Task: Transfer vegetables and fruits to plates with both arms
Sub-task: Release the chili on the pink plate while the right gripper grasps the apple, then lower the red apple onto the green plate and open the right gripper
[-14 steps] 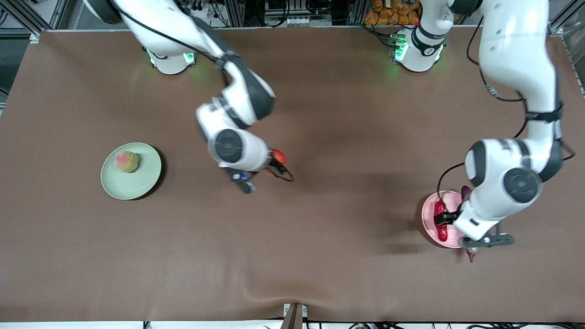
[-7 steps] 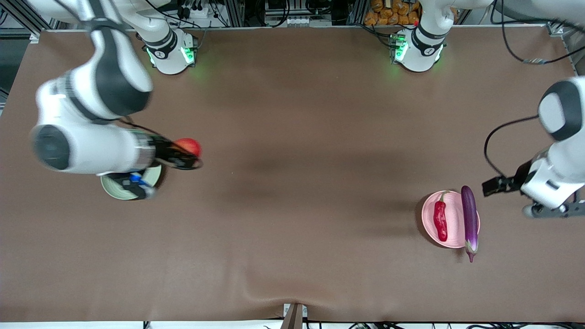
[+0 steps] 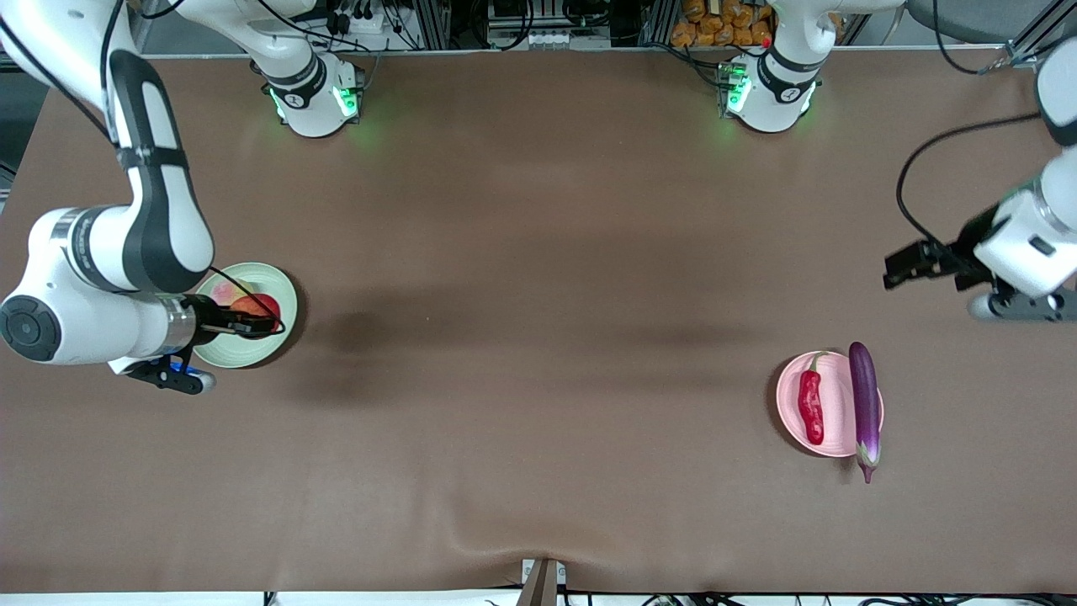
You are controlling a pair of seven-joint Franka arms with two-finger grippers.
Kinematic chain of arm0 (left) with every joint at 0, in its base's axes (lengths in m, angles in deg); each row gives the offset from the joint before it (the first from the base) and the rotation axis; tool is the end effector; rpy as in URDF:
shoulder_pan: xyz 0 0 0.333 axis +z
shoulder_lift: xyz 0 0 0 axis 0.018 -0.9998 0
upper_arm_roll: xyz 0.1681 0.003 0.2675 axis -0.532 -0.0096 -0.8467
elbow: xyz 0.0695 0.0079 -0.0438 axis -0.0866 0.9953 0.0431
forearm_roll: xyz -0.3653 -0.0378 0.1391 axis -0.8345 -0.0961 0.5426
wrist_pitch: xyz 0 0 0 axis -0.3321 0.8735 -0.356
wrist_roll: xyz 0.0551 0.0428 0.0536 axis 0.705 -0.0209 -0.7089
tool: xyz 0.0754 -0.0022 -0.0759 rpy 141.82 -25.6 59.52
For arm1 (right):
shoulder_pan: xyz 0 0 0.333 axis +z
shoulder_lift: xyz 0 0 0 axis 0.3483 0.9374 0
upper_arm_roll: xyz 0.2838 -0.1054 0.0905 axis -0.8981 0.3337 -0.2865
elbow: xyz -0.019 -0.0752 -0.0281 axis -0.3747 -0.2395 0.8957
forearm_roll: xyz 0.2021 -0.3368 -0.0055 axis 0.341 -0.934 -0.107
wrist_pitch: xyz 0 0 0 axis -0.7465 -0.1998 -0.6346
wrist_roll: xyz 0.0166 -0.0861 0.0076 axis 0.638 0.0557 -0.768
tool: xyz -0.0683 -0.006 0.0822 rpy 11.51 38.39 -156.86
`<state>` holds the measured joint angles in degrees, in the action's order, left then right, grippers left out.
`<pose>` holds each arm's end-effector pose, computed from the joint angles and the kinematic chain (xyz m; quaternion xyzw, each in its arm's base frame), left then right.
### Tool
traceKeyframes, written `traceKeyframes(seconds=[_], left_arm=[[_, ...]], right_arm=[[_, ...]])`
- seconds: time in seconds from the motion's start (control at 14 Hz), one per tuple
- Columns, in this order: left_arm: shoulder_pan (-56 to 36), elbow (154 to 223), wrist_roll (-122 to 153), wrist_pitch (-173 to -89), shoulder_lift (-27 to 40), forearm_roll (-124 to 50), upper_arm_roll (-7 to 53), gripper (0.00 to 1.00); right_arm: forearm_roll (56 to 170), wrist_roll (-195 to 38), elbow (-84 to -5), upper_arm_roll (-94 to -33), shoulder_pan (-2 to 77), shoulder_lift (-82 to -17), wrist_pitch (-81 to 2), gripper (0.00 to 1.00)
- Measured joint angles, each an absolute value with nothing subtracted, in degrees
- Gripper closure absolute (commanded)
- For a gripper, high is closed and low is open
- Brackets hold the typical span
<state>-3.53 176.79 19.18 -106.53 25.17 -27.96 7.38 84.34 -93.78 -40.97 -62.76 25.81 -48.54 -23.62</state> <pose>0.5916 -0.0524 0.5782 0.9996 -0.0217 -0.0167 0.0012 0.6271 0.0087 0.3363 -0.9761 0.1192 0.1792 0.0297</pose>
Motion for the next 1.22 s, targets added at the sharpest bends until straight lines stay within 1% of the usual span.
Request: traceKeyframes(seconds=[0.14,0.29,0.43,0.57,0.72,0.79,0.86,0.93,1.0,1.22], left_arm=[[-2.91,176.84,19.07,-102.74,27.7,-27.05,9.36,0.0],[-1.97,176.95,19.26,-101.1,29.65,-26.94,9.76,0.0],[-1.09,177.2,19.57,-100.89,30.52,-26.94,9.78,0.0],[-0.91,177.24,19.26,-100.89,30.97,-26.94,9.83,0.0],[-0.91,177.24,18.54,-100.89,31.89,-26.94,10.05,0.0],[-0.91,177.24,18.47,-100.89,32.32,-26.94,10.13,0.0],[-0.91,177.23,18.46,-100.89,32.65,-26.94,10.16,0.0],[-0.91,177.11,18.5,-100.92,32.87,-26.95,10.16,0.0],[-0.9,176.64,18.66,-100.77,32.92,-26.95,10.16,0.0],[-0.84,175.96,19.32,-99.57,32.95,-26.95,10.15,0.0]], right_arm=[[84.13,-90.51,-44.57,-61.93,25.8,-48.59,-27.28,1.0],[84.02,-87.69,-49.15,-61.36,25.82,-48.59,-33.36,1.0],[83.93,-82.94,-52.73,-59.94,25.82,-48.59,-36.8,1.0],[83.94,-78.76,-56.36,-57.95,25.76,-48.6,-42.11,1.0],[84.49,-77.99,-60.26,-57.33,25.72,-48.52,-47.58,1.0],[85.7,-77.97,-61.37,-57.37,25.73,-48.45,-48.55,1.0],[86.93,-77.89,-61.85,-57.43,25.77,-48.41,-48.85,0.84],[87.53,-77.86,-61.93,-57.49,25.8,-48.42,-49.0,0.13],[87.86,-77.85,-61.93,-57.5,25.81,-48.42,-49.14,0.0],[88.22,-77.73,-61.37,-57.5,25.84,-48.47,-48.73,0.0]])
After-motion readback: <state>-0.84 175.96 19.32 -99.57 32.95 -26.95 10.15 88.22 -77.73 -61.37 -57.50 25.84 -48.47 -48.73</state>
